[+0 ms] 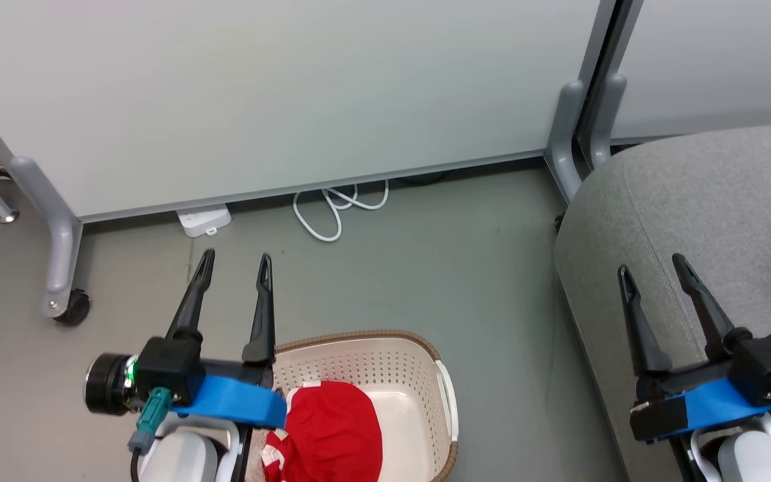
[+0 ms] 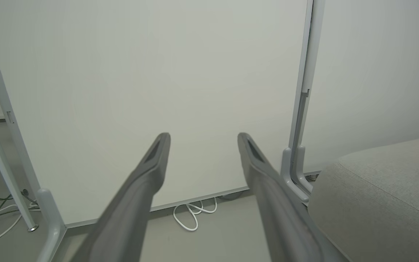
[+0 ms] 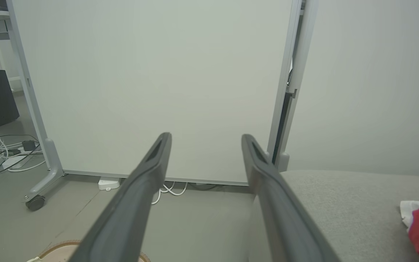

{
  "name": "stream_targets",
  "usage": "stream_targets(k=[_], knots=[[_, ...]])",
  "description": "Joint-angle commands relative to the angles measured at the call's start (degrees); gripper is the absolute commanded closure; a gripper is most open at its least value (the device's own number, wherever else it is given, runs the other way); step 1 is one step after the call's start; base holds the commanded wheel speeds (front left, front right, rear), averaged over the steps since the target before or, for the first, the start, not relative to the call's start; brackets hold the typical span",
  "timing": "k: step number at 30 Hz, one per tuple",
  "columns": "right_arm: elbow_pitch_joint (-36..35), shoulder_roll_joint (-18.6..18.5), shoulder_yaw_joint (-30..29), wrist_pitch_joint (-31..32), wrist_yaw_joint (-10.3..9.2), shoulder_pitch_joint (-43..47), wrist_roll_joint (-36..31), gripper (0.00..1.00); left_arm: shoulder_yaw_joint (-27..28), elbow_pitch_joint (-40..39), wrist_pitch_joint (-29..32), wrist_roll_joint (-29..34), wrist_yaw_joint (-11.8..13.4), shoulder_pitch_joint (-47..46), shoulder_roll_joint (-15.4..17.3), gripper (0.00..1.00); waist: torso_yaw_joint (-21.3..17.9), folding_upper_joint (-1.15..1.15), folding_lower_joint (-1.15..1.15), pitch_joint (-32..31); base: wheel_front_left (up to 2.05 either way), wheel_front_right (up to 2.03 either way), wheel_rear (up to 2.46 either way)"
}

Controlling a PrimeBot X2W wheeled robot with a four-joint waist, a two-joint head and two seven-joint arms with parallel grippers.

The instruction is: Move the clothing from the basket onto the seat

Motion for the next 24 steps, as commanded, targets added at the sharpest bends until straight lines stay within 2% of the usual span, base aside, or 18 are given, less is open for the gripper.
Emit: stream_targets(k=[1, 12, 24], knots=[[0.2, 0.4, -0.1, 0.0, 0.01, 1.2, 0.2, 0.00, 0.6, -0.1, -0.1, 0.5, -0.5, 1.1, -0.3, 0.00, 0.7, 0.00, 0.01, -1.1, 0.00, 0.00, 0.00], [0.6, 2.8, -1.1, 0.0, 0.01, 5.2, 0.0, 0.00, 5.5, -1.5, -0.2, 1.8, -2.7, 6.8, -1.6, 0.00, 1.9, 0.00, 0.01, -3.8, 0.00, 0.00, 0.00], [1.6, 4.1, -2.4, 0.0, 0.01, 7.4, -0.1, 0.00, 7.2, -1.2, -0.2, 0.8, -2.9, 9.7, -1.8, 0.00, 2.7, 0.00, 0.01, -5.2, 0.00, 0.00, 0.00]])
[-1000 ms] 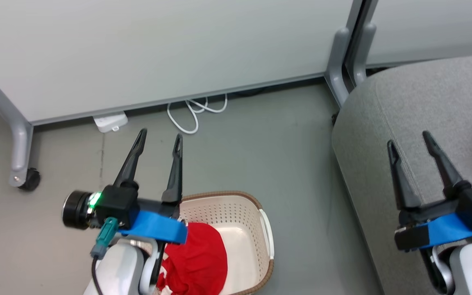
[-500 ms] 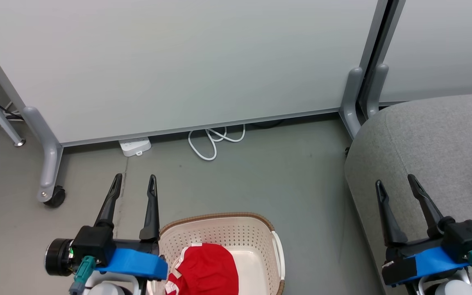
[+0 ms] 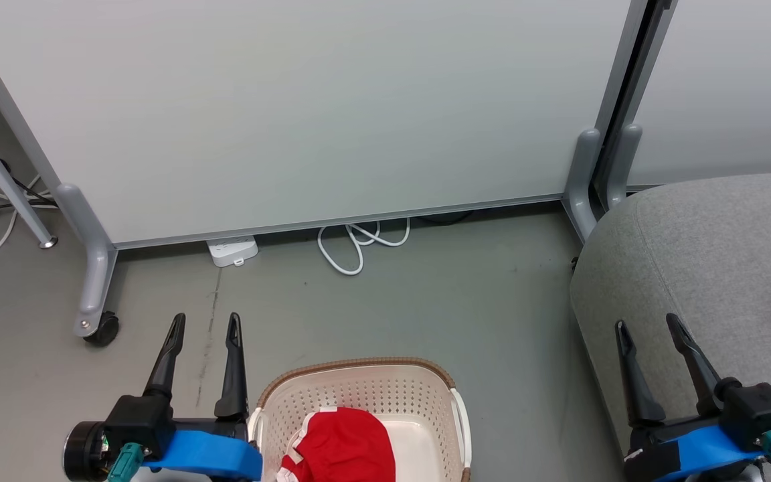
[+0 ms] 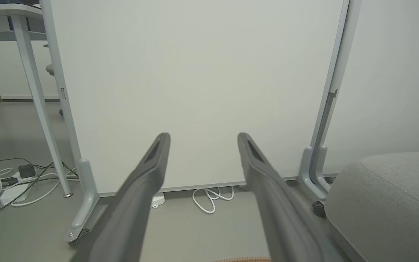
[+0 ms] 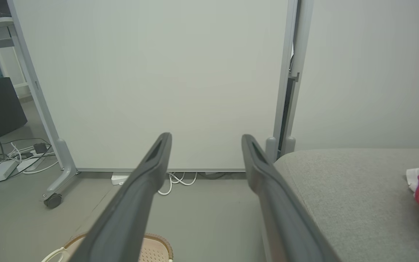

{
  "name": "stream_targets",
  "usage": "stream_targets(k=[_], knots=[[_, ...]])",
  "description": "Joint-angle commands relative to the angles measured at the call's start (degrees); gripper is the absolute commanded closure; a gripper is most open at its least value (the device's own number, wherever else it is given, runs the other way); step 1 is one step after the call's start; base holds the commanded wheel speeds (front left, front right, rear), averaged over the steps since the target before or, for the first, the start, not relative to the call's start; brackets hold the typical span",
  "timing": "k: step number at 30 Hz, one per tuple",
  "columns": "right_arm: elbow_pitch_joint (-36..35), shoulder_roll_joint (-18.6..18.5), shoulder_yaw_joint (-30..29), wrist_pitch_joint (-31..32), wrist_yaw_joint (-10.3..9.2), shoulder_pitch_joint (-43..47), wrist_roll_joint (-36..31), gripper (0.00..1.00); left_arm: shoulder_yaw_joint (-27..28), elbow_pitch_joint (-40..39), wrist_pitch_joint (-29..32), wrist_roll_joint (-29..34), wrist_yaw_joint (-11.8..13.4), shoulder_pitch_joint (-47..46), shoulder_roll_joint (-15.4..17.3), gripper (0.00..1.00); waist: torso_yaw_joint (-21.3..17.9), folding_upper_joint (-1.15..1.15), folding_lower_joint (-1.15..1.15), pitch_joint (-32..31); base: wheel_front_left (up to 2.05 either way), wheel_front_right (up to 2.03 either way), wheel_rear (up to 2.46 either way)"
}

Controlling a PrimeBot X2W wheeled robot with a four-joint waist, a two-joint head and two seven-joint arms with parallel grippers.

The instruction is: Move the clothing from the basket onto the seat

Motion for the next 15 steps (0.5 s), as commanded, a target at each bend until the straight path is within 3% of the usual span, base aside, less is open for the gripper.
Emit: stream_targets(k=[1, 15], knots=[[0.3, 0.2, -0.3, 0.0, 0.01, 0.8, 0.0, 0.00, -0.2, 0.4, -0.2, -0.3, 0.0, 0.5, -0.1, 0.00, 0.1, 0.00, 0.01, 0.0, 0.00, 0.00, 0.00], [1.5, 0.5, -0.6, 0.0, 0.01, 0.7, 0.2, 0.00, -0.4, 1.1, -0.2, -0.6, 0.4, 0.6, -0.1, 0.00, 0.1, 0.00, 0.01, 0.5, 0.00, 0.00, 0.00]])
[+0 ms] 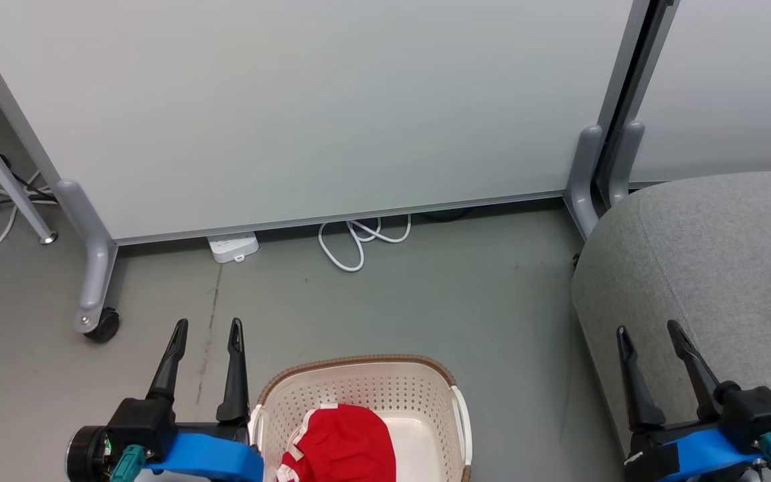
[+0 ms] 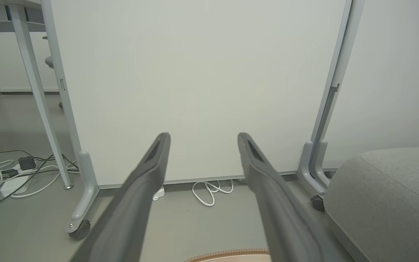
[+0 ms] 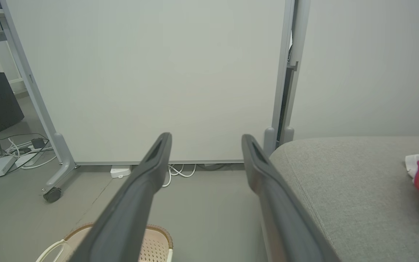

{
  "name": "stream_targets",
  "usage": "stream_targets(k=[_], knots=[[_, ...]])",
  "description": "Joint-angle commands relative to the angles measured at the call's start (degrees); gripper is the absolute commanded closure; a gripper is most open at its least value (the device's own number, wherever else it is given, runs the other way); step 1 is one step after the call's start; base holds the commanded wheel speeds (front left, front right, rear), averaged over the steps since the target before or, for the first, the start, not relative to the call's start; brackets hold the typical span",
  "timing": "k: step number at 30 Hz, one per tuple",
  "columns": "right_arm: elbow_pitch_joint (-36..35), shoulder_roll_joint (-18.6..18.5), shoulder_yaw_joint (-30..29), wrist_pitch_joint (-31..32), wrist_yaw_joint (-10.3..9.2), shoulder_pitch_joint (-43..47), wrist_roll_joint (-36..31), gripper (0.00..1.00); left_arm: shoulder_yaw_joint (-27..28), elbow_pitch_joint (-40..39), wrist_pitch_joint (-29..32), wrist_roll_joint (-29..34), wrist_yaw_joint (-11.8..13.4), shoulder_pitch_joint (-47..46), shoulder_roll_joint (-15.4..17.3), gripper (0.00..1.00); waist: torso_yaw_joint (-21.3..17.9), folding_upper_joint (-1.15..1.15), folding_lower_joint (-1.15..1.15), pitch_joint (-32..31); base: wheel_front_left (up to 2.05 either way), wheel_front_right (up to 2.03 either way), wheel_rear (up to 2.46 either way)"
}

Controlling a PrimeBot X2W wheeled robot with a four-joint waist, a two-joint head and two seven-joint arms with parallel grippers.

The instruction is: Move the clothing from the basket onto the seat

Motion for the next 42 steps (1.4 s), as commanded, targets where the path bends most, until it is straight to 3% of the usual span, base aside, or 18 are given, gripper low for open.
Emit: stream_targets(k=[1, 12, 19, 32, 42], knots=[[0.1, 0.2, 0.0, 0.0, 0.01, 0.3, 0.2, 0.00, -0.2, 0.2, -0.2, -0.1, 0.2, 0.3, -0.1, 0.00, 0.0, 0.00, 0.00, 0.1, 0.00, 0.00, 0.00], [-0.2, -0.2, 1.0, 0.0, 0.01, -1.5, 0.4, 0.00, -3.2, 3.1, -0.2, 1.8, -1.8, -5.0, -0.1, 0.00, -1.3, 0.00, 0.00, 2.1, 0.00, 0.00, 0.00], [-1.5, -0.7, 2.2, 0.0, 0.01, -5.1, 0.8, 0.00, -7.3, 8.8, -0.2, 3.8, -3.4, -12.7, 1.0, 0.00, -3.7, 0.00, 0.00, 8.0, 0.00, 0.00, 0.00], [-4.1, -1.8, 4.7, 0.0, 0.01, -15.1, 2.2, 0.00, -23.7, 24.6, -0.2, 2.4, -3.6, -27.7, 7.1, 0.00, -9.1, 0.00, 0.00, 22.4, 0.00, 0.00, 0.00], [-5.8, -2.4, 6.4, 0.0, 0.01, -20.6, 2.7, 0.00, -35.1, 37.1, -0.2, 0.3, -3.6, -37.4, 9.5, 0.00, -11.8, 0.00, 0.00, 31.6, 0.00, 0.00, 0.00]])
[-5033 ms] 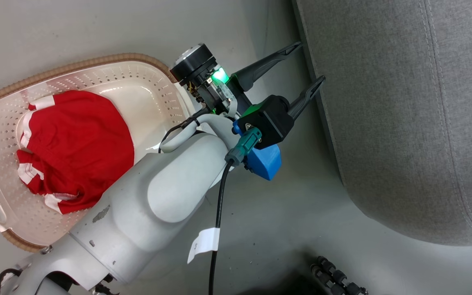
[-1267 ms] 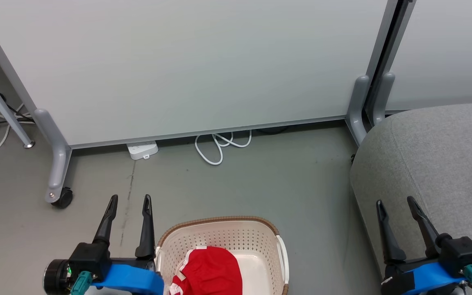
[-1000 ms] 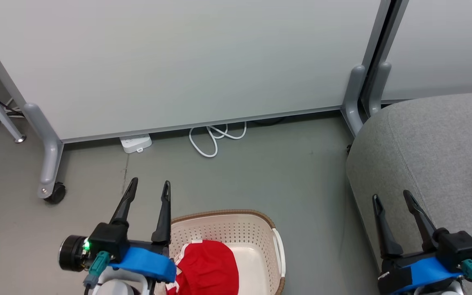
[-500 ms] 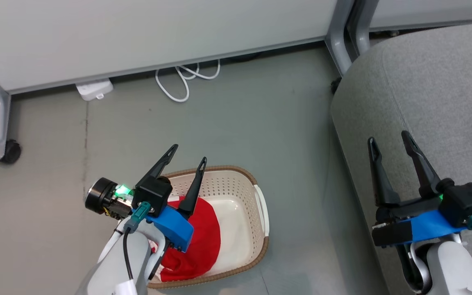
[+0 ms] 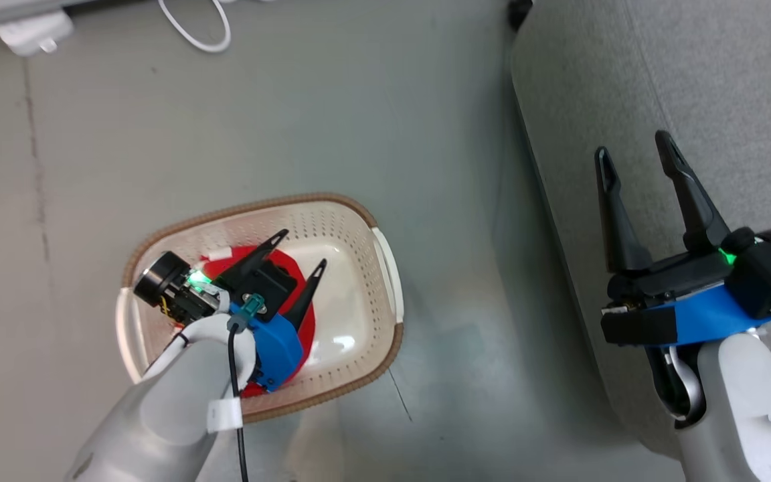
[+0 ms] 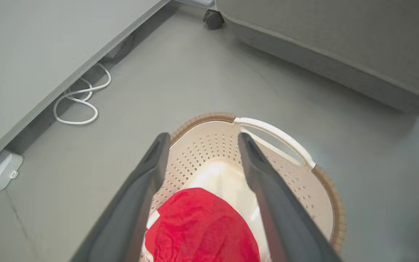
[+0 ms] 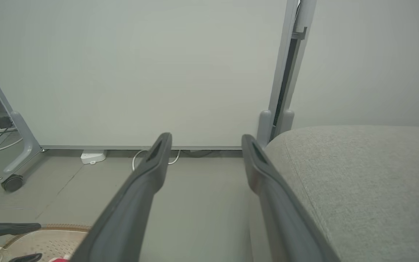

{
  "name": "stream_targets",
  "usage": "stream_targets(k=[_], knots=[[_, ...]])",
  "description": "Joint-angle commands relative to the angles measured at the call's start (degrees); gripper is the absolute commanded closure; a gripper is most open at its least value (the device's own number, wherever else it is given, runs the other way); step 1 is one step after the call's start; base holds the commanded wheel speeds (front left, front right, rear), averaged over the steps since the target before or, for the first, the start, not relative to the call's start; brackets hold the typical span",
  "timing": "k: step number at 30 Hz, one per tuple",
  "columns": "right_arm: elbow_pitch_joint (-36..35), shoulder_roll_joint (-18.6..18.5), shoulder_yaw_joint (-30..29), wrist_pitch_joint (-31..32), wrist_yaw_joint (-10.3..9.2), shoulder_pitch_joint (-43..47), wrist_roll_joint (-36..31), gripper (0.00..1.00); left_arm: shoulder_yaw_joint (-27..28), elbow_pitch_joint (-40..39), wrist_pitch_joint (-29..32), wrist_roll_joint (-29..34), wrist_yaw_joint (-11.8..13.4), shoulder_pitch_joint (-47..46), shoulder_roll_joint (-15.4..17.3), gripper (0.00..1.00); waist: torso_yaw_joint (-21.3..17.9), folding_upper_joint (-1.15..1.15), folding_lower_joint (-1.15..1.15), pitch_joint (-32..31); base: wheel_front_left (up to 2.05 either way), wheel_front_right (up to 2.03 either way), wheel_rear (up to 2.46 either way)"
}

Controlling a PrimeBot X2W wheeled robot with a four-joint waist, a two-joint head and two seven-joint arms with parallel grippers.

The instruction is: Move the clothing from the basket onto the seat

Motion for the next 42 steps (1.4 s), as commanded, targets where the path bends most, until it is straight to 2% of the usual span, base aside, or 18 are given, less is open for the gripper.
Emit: stream_targets(k=[1, 8, 11, 18, 28, 37, 42], knots=[[-0.5, -0.3, 0.2, 0.0, 0.01, -1.1, 0.1, 0.00, -0.8, 1.0, -0.2, -0.6, -0.1, -1.7, 0.2, 0.00, -1.6, 0.00, -0.02, 3.1, 0.00, 0.00, 0.00], [-2.0, -0.6, 0.7, 0.0, 0.01, -4.0, 0.2, 0.00, -8.8, 10.1, -0.2, -2.2, -0.1, -7.7, 0.7, 0.00, -2.9, 0.00, -0.02, 9.2, 0.00, 0.00, 0.00], [-2.8, -0.4, 0.7, 0.0, 0.01, -5.5, 0.4, 0.00, -13.9, 14.0, -0.1, -3.0, -0.1, -11.2, 0.8, 0.00, -3.5, 0.00, -0.02, 12.7, 0.00, 0.00, 0.00], [-4.5, 0.0, 0.2, 0.0, 0.01, -7.9, 0.7, 0.00, -20.4, 19.8, 3.9, -6.4, -0.1, -16.5, 1.1, 0.00, -4.3, 0.00, -0.02, 18.7, 0.00, 0.00, 0.00], [-7.0, 0.1, 0.2, 0.0, 0.01, -10.6, 0.4, 0.00, -25.9, 23.3, 13.3, -10.9, -0.1, -22.2, 2.8, 0.00, -5.2, 0.00, -0.02, 26.0, 0.00, 0.00, 0.00], [-8.3, 0.1, 0.8, 0.0, 0.01, -11.5, 0.6, 0.00, -29.2, 24.3, 18.6, -13.2, -0.1, -27.0, 4.8, 0.00, -6.2, 0.00, -0.02, 30.8, 0.00, 0.00, 0.00], [-8.0, 0.5, 0.1, 0.0, 0.01, -11.4, 0.7, 0.00, -30.2, 24.6, 19.5, -13.8, -0.1, -28.5, 5.2, 0.00, -6.4, 0.00, -0.02, 32.4, 0.00, 0.00, 0.00]])
